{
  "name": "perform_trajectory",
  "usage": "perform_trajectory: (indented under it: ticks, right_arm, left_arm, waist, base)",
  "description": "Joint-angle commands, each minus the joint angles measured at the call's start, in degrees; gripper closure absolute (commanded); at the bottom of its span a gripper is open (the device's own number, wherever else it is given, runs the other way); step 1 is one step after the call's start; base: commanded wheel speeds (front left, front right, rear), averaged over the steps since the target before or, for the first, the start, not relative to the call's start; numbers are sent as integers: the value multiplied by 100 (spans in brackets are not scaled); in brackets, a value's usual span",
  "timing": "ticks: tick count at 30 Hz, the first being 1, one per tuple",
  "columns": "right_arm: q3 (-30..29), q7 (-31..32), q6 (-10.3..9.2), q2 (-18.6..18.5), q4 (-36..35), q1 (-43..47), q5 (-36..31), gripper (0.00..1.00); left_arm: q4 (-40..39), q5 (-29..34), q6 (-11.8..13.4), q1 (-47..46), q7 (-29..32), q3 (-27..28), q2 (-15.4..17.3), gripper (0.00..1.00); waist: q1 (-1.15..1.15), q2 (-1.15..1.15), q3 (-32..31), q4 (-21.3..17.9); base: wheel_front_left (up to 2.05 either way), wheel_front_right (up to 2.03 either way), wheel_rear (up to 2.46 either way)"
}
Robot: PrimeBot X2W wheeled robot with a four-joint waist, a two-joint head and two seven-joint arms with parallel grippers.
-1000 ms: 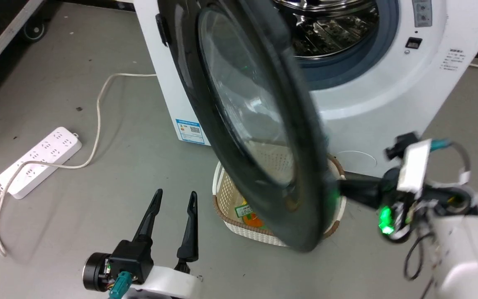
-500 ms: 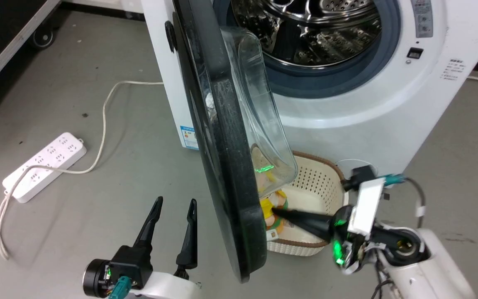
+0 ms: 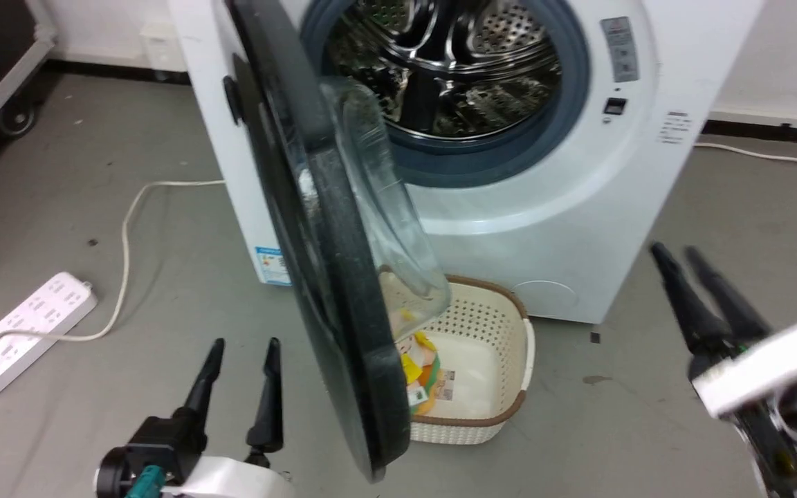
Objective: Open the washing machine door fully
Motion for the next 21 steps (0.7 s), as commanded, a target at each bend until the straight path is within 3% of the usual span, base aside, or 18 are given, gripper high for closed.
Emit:
perform_trajectory:
  ticks: [1, 6, 12, 14, 15, 21]
  right_arm:
    - [31, -527, 7, -206, -138, 297, -545, 0]
    - [-81, -1854, 7, -449, -205, 904, -2314, 0]
    - [-577, -2277, 7, 179, -321, 1566, -3825, 0]
    - [-618, -2294, 7, 315, -360, 1675, -4028, 0]
    - [-713, -2310, 7, 604, -428, 1875, -4409, 0]
    - [-733, -2317, 7, 1081, -658, 2263, -4820, 0]
  left_arm:
    - [-8, -25, -47, 71, -30, 82, 9, 0]
    - [-44, -25, -126, 119, -30, 334, 9, 0]
    - [-37, 27, -234, 152, -30, 496, 9, 0]
    - [-28, 23, -251, 162, -30, 500, 9, 0]
    - [5, 30, -282, 197, -30, 491, 9, 0]
    - [34, 52, -323, 258, -30, 425, 9, 0]
  waist:
    - [0, 0, -63, -138]
    - [0, 0, -76, -386]
    - [0, 0, -84, -553]
    - [0, 0, -88, -568]
    - [0, 0, -107, -599]
    - [0, 0, -140, -628]
  base:
    - [0, 0, 0]
    - [0, 0, 0]
    - [0, 0, 0]
    - [0, 0, 0]
    - [0, 0, 0]
    - [0, 0, 0]
